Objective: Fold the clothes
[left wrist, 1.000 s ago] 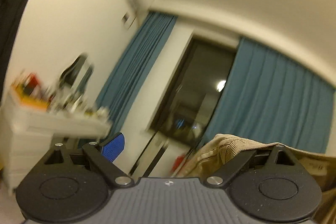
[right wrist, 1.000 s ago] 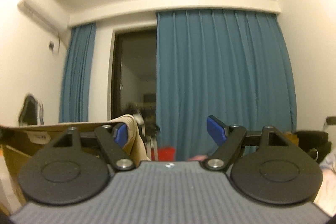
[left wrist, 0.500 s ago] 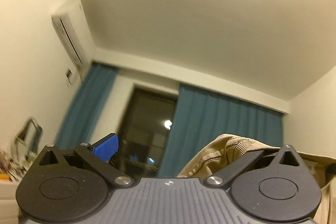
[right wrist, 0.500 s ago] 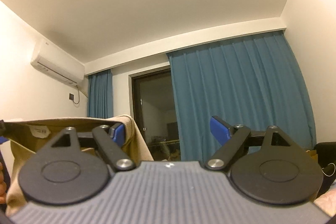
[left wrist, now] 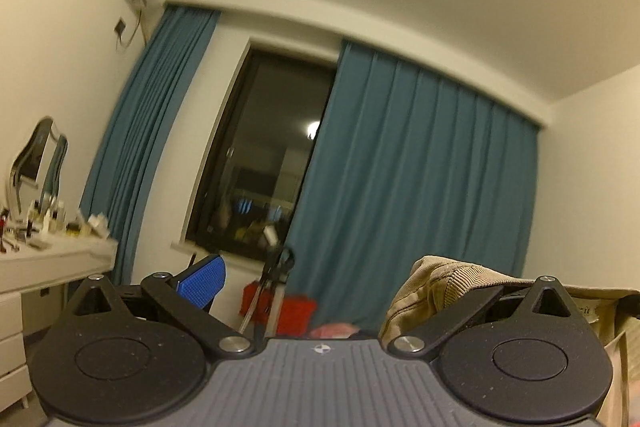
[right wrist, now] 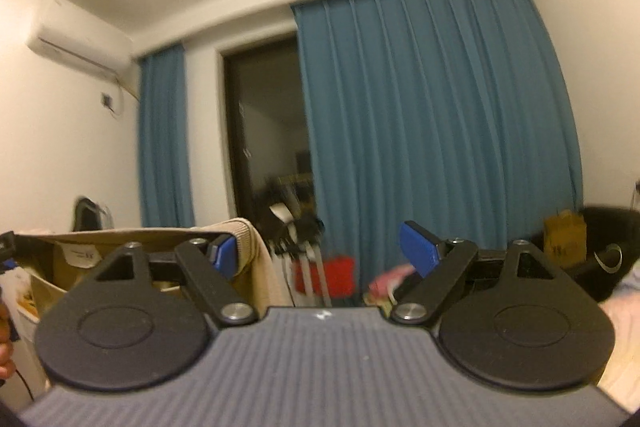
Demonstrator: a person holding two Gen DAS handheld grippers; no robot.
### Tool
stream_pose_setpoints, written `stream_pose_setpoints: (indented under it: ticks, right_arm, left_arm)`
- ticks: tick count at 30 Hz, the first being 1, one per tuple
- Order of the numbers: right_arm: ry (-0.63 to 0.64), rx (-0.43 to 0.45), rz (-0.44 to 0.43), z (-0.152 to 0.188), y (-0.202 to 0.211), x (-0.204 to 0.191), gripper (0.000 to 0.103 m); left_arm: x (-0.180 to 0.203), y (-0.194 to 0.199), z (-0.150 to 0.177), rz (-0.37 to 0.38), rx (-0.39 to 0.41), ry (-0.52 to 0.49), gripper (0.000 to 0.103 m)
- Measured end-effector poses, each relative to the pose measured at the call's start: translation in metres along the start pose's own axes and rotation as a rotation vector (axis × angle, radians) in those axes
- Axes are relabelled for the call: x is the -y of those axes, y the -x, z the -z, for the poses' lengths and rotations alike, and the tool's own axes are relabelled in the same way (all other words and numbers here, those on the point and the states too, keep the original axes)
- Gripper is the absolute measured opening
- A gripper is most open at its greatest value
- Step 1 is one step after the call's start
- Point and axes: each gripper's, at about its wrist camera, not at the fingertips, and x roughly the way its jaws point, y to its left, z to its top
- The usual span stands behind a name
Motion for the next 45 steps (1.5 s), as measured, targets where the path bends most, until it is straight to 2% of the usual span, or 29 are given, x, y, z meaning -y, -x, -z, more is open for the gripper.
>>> stream_pose_setpoints:
  ticks: [3, 8, 10, 12, 15, 18, 21, 23, 26, 29, 30, 32, 34, 38, 40, 45]
  right_arm:
    - [-0.034, -0.105, 0.044, 0.012, -0.08, 0.004, 0.084]
    - [0.061, -0.158, 0.156, 0.051, -0.215, 0.003, 0.084]
    - [0.084, -0.183, 0.183, 0.08, -0.267, 0.005, 0.083]
    - [0.103, -0.219, 0.205, 0.118, -0.323, 0.013, 0.084]
    - [0.126, -0.32, 0.233, 0.191, -0.398, 0.043, 0.084]
    - [0.106, -0.426, 0.244, 0.266, -0.458, 0.073, 0.084]
    - [0.085, -0.536, 0.253, 0.325, -0.506, 0.091, 0.084]
    - [0.098, -0.629, 0.248, 0.356, -0.527, 0.096, 0.084]
    - [0.158, -0.783, 0.196, 0.392, -0.543, 0.095, 0.084]
    - [0.217, -0.888, 0.092, 0.402, -0.55, 0.081, 0.084]
    - [0.232, -0.919, 0.057, 0.404, -0.55, 0.076, 0.084]
    - [0.217, -0.92, 0.035, 0.394, -0.547, 0.068, 0.084]
    - [0.202, -0.922, 0.014, 0.384, -0.544, 0.059, 0.084]
    - [0.131, -0.846, 0.017, 0.352, -0.511, 0.048, 0.084]
    - [0.105, -0.803, 0.022, 0.337, -0.488, 0.045, 0.084]
    - [0.07, -0.695, 0.039, 0.301, -0.401, 0.035, 0.084]
  left_arm:
    - [-0.004, -0.083, 0.022, -0.06, -0.053, 0.004, 0.103]
    - [-0.02, -0.229, 0.066, -0.141, -0.13, 0.028, 0.103]
    - [-0.032, -0.288, 0.09, -0.16, -0.171, 0.034, 0.103]
    - [-0.049, -0.353, 0.131, -0.175, -0.23, 0.028, 0.103]
    - [-0.076, -0.444, 0.205, -0.2, -0.348, 0.013, 0.103]
    - [-0.101, -0.509, 0.286, -0.223, -0.481, 0.034, 0.103]
    - [-0.125, -0.552, 0.354, -0.235, -0.632, 0.067, 0.103]
    - [-0.136, -0.566, 0.394, -0.229, -0.742, 0.082, 0.101]
    - [-0.147, -0.585, 0.424, -0.19, -0.896, 0.067, 0.102]
    - [-0.155, -0.599, 0.435, -0.115, -1.079, 0.083, 0.103]
    - [-0.155, -0.601, 0.435, -0.11, -1.122, 0.068, 0.103]
    - [-0.151, -0.598, 0.424, -0.114, -1.166, -0.001, 0.103]
    - [-0.142, -0.587, 0.406, -0.111, -1.159, -0.08, 0.103]
    - [-0.116, -0.546, 0.369, -0.091, -1.044, -0.218, 0.103]
    - [-0.102, -0.517, 0.362, -0.09, -1.0, -0.24, 0.103]
    - [-0.068, -0.441, 0.353, -0.096, -0.903, -0.27, 0.103]
